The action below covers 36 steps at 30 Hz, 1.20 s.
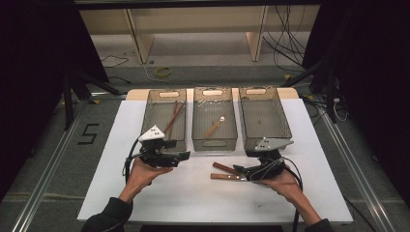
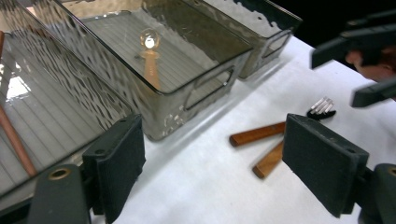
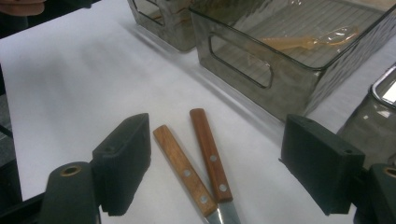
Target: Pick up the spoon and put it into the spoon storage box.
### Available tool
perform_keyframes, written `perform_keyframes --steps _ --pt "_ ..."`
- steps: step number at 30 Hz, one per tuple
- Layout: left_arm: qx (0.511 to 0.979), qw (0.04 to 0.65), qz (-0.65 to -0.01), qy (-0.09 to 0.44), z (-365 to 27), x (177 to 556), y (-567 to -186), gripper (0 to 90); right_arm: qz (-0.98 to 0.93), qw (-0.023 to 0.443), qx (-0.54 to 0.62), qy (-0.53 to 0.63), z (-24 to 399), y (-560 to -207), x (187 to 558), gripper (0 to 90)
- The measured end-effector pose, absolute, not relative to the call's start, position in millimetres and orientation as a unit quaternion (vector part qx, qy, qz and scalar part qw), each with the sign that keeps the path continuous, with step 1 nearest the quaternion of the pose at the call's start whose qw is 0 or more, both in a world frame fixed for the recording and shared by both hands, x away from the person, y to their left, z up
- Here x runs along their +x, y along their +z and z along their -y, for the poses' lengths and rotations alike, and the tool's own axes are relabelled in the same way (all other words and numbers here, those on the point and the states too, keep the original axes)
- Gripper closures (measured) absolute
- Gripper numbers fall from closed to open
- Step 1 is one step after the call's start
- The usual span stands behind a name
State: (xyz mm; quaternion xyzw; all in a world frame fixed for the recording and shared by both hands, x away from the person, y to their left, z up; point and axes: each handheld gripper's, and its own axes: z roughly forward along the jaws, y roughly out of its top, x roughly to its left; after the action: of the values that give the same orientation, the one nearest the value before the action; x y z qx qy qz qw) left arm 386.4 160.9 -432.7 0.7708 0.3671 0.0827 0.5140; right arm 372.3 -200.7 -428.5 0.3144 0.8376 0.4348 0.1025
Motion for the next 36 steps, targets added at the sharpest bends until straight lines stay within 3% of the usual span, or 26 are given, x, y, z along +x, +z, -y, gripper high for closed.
perform_keyframes --steps 14,36 --pt "0.765 0.522 -0.367 0.086 -174.3 363.6 -454.5 19.3 -0.861 0.079 0.303 0.4 187.9 -432.3 389.9 26.7" --pt "0.759 0.526 -0.369 0.106 -183.9 349.8 -459.0 18.9 -0.894 0.055 0.291 0.335 176.9 -443.9 406.7 33.2"
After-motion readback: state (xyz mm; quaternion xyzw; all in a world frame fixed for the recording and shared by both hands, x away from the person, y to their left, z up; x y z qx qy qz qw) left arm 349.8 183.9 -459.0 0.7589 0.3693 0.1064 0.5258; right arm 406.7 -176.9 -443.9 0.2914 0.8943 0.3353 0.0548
